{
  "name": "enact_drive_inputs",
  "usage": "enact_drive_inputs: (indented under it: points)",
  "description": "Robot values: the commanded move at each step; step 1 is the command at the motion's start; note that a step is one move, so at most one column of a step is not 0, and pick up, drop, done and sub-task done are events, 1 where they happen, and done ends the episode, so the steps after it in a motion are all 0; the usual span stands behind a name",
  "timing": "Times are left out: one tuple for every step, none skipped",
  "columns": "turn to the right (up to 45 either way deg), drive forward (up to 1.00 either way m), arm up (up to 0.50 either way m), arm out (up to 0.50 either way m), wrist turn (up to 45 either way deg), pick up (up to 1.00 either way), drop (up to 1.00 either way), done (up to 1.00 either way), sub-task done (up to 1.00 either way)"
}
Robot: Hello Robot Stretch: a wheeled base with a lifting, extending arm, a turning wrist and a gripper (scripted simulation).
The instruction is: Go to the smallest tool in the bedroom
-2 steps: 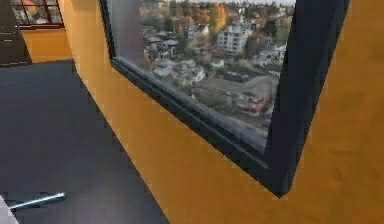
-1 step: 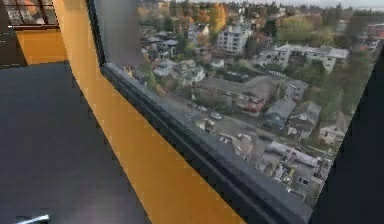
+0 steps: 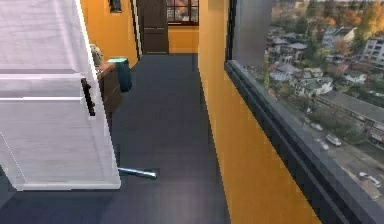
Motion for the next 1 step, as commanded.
enact_drive_inputs:
  points:
    - [0.0,1.0,0.0,0.0,0.0,0.0,0.0,0.0,0.0]
